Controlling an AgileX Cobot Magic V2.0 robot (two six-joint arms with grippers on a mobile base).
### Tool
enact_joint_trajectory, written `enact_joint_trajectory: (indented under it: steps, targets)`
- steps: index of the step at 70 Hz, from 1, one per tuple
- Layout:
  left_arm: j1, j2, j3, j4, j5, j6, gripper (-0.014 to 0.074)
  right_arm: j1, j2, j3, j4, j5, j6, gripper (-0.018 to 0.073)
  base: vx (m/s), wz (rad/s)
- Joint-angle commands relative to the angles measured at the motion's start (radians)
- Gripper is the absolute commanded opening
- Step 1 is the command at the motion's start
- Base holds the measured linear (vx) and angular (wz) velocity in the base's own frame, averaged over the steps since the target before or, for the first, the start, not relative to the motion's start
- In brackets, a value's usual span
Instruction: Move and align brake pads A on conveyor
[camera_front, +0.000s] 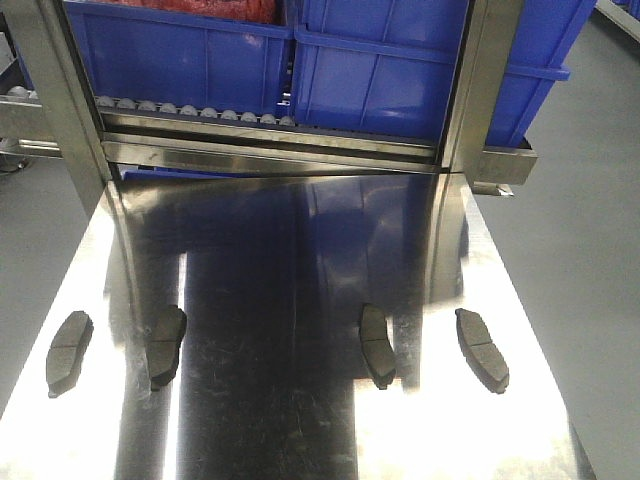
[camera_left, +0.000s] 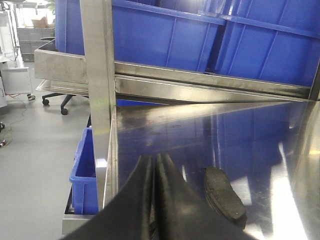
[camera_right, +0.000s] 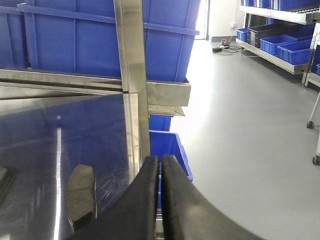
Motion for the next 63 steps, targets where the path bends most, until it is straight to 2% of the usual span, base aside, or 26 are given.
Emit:
enact_joint_trajectory:
  steps: [1, 63]
  targets:
    - [0.002, -0.015, -0.021, -0.007, -0.08, -0.008, -0.0006, -0.002, -0.013, 0.017, 0.0, -0.078, 0.0, -0.0003, 0.0, 0.0]
    - [0.002, -0.015, -0.021, -0.007, -0.08, -0.008, -0.0006, -0.002, -0.013, 0.017, 0.0, -0.078, 0.0, -0.0003, 0.0, 0.0]
